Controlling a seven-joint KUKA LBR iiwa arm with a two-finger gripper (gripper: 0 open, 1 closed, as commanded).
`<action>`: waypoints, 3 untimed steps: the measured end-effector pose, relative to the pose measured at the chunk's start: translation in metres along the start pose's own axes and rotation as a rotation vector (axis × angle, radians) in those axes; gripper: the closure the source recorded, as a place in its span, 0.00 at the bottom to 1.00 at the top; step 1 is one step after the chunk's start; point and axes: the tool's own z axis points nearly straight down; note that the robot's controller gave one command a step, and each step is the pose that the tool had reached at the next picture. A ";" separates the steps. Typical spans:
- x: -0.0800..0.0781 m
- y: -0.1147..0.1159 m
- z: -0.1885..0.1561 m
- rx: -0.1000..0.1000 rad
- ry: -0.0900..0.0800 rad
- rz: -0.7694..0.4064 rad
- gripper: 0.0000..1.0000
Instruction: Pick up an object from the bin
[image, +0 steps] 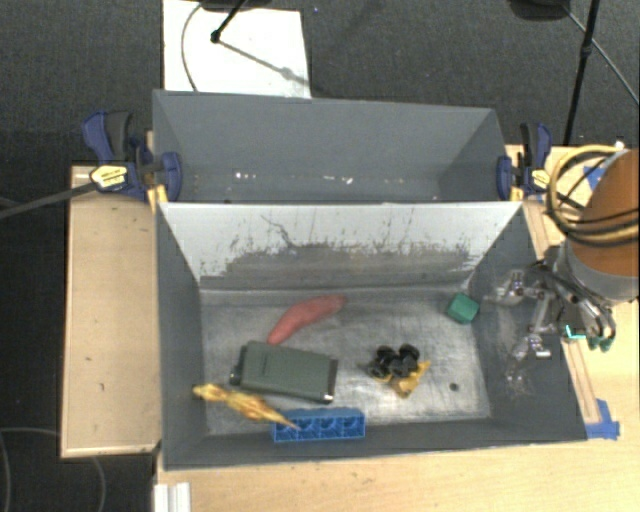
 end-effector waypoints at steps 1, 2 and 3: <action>-0.002 0.001 -0.004 0.001 -0.007 -0.004 0.00; -0.003 0.001 -0.002 0.002 -0.008 -0.010 0.00; -0.028 0.004 0.054 0.004 -0.014 -0.178 0.00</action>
Offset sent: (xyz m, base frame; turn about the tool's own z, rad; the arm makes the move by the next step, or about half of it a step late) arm 0.0181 0.0062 -0.0943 -0.2724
